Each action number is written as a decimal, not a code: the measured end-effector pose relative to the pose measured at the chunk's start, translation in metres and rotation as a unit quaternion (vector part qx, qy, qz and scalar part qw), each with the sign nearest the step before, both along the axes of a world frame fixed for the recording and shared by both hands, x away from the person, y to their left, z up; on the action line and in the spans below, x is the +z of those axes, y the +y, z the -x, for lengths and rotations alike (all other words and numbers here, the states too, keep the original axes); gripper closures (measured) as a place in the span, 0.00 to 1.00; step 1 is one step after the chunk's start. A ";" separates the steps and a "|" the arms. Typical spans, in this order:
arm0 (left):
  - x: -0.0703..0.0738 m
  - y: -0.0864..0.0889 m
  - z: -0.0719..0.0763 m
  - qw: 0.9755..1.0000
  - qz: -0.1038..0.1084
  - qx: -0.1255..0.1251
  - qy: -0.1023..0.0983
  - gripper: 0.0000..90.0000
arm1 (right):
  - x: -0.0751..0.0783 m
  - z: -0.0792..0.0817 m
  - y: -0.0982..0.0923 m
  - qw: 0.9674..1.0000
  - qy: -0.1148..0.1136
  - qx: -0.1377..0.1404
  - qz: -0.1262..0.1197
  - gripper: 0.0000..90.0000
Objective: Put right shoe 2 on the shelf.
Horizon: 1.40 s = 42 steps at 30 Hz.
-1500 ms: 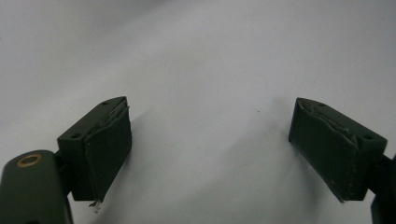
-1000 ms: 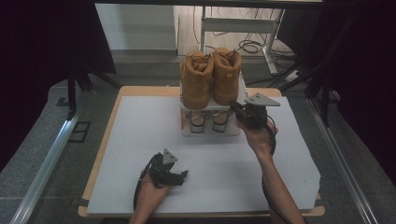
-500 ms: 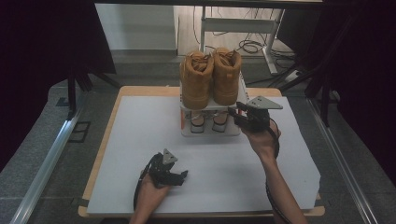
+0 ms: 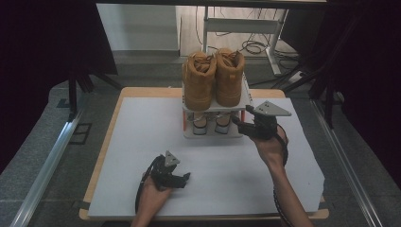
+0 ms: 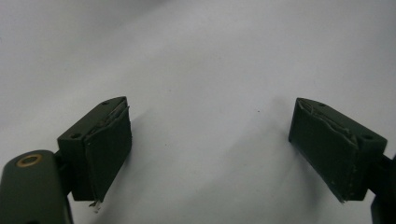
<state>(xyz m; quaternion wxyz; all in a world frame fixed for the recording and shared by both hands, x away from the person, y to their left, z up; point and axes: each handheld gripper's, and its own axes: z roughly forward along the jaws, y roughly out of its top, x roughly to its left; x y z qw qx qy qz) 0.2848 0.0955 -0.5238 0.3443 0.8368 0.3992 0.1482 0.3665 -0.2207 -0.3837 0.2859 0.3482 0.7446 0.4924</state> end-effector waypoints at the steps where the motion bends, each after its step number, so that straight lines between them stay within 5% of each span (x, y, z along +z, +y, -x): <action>1: 0.000 0.000 0.000 1.000 0.000 0.000 0.000 0.15 | 0.000 0.001 -0.001 1.000 0.000 0.000 0.001 0.32; 17: 0.000 0.000 0.000 1.000 -0.002 -0.002 0.001 0.15 | -0.007 0.013 -0.015 1.000 0.020 0.003 0.005 0.17; 42: 0.000 0.000 0.000 1.000 -0.001 -0.001 0.000 0.15 | -0.029 0.033 -0.053 0.999 0.030 -0.018 0.017 0.15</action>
